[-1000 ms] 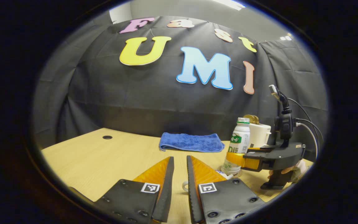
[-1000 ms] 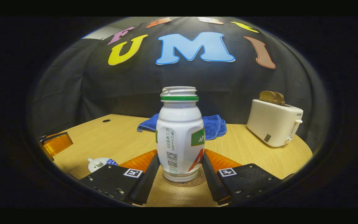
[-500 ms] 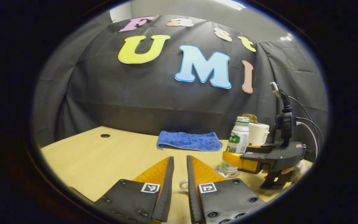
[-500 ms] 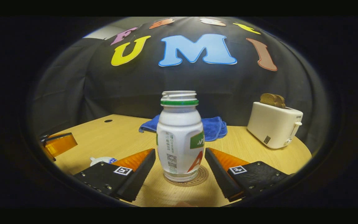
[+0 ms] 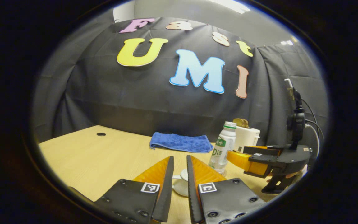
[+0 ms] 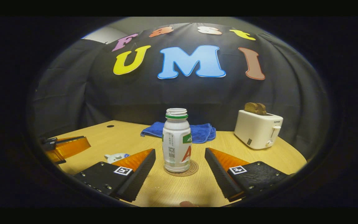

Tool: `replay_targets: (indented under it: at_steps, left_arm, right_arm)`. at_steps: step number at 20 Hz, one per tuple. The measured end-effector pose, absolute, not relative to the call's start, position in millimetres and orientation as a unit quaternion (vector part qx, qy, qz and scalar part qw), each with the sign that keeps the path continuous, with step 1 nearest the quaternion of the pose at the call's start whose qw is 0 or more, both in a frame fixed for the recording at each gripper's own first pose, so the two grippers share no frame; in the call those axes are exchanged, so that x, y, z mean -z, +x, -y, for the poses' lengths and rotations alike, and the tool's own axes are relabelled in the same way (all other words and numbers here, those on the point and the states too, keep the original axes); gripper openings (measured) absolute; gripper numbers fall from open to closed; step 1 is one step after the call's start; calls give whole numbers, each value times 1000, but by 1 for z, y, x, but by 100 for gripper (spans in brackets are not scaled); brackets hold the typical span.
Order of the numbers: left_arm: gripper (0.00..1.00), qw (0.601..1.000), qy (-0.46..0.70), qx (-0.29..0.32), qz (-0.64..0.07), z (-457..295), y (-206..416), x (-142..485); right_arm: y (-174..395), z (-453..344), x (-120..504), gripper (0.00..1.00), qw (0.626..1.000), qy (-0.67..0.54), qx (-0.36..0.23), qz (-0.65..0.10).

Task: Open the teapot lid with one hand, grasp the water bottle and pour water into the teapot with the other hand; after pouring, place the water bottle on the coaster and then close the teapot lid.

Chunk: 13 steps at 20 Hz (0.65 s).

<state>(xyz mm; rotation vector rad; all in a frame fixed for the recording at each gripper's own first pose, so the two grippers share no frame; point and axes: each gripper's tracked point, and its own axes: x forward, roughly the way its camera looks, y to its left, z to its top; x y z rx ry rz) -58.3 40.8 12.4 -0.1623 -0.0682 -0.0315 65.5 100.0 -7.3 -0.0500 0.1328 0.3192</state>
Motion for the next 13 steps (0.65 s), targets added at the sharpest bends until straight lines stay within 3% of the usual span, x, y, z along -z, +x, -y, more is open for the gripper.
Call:
replay_targets:
  at_steps: [13]
  left_arm:
    - [31, 996, -57, 28, 68, 16, -144, -25]
  right_arm:
    - [-43, -76, -9, 97, 996, -1, -91, 2]
